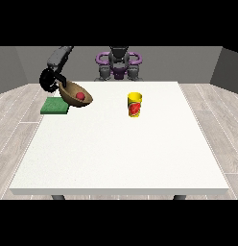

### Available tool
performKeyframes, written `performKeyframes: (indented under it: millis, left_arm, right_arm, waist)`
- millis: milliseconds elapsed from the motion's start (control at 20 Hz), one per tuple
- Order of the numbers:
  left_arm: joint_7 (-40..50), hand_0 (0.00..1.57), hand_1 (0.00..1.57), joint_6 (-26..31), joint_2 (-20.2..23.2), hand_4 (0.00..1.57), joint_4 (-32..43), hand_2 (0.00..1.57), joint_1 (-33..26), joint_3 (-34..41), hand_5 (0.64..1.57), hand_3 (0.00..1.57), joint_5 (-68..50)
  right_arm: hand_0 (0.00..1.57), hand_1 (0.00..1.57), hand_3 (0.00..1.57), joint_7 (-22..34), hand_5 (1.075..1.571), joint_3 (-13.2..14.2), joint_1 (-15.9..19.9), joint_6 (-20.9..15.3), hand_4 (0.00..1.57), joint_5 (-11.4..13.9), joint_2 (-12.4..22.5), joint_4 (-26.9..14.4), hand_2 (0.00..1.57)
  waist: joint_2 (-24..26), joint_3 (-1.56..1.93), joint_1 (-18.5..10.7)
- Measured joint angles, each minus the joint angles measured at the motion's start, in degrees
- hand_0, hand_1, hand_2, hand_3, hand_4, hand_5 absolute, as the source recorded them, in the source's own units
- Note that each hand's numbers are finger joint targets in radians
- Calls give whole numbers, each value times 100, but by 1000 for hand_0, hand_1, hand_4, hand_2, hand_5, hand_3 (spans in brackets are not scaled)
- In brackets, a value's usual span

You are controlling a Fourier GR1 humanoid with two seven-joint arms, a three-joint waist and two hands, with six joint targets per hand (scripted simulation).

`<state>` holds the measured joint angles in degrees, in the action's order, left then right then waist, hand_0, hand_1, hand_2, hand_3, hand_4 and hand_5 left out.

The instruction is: Pick the cup and pour the ball into the bowl, then pick the bowl and place it on the pad

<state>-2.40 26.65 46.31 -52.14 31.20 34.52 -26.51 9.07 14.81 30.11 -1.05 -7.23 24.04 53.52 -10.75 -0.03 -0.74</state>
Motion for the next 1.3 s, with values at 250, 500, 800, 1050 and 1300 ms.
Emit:
performKeyframes:
  millis: [250,500,800,1050,1300]
  left_arm:
    - [-304,0,0,-55,123,669,-114,0,116,67,1556,0,3]
    - [-284,0,0,-237,150,690,-636,0,204,169,1560,0,-178]
    - [-124,0,0,-356,191,693,-1278,0,76,365,1556,0,-488]
    - [38,0,0,-389,80,696,-1623,0,-178,383,1555,0,-657]
    - [280,0,0,-425,42,683,-1855,0,-335,351,1557,0,-813]
  right_arm:
    - [1571,1571,338,-539,1569,488,270,407,996,-280,519,-442,1571]
    - [1571,1571,0,-1487,1571,925,348,796,984,-396,1006,-1214,1571]
    - [1571,1571,0,-2198,1571,1286,520,1219,984,-454,1668,-2074,1571]
    - [1571,1571,93,-2433,1570,1274,567,1354,976,-333,1898,-2527,1571]
    - [1571,1571,922,-2625,1562,1123,526,1403,1006,-154,1845,-2803,1571]
  waist:
    - [-647,6,-49]
    - [-1282,15,-153]
    - [-1701,21,-248]
    - [-1637,16,-296]
    - [-1463,11,-321]
